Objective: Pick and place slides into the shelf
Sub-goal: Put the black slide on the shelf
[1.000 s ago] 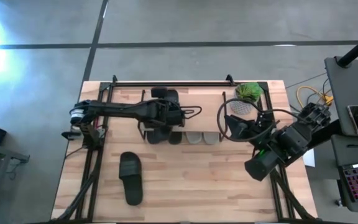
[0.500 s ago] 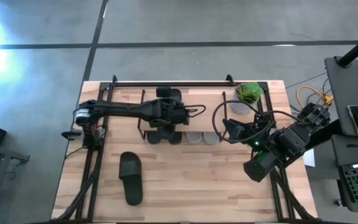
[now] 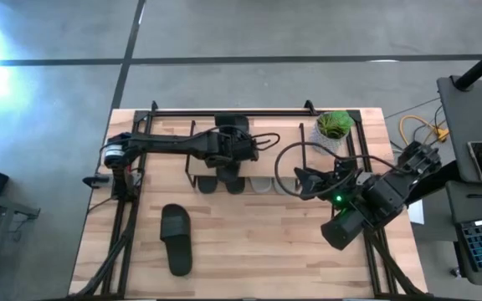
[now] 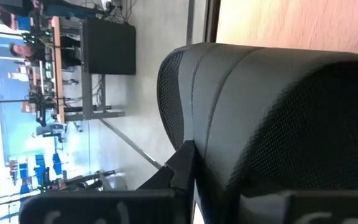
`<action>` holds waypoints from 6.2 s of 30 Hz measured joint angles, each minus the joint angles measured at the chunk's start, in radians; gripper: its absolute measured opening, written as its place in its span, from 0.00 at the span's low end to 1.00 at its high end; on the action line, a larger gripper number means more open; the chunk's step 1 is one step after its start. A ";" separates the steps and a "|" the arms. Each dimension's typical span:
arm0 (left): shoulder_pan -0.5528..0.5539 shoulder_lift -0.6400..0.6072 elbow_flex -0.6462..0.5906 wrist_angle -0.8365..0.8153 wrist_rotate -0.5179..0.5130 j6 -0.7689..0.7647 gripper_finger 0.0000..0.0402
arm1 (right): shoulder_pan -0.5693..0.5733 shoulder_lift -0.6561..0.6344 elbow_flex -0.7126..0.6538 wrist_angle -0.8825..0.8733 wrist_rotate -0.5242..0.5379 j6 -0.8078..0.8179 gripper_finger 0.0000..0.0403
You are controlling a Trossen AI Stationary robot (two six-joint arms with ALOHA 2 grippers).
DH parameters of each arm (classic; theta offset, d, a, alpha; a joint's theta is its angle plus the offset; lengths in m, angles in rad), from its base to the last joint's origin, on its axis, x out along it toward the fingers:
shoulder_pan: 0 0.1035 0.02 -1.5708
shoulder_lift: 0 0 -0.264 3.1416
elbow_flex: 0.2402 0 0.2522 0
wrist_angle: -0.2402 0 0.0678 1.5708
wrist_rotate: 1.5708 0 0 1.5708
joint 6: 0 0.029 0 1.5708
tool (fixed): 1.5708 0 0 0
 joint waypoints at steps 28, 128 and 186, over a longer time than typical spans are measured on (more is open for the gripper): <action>0.007 -0.045 -0.001 -0.003 0.157 -0.032 0.37 | 0.000 0.015 0.000 0.003 -0.009 0.040 0.50; -0.400 -0.643 -0.394 -0.077 0.441 -0.486 0.38 | -0.319 0.254 -0.829 2.065 -0.341 -0.472 0.02; -1.117 0.000 -0.215 -0.539 0.393 -1.417 0.68 | 0.249 0.322 -0.005 0.126 -0.439 -0.409 0.67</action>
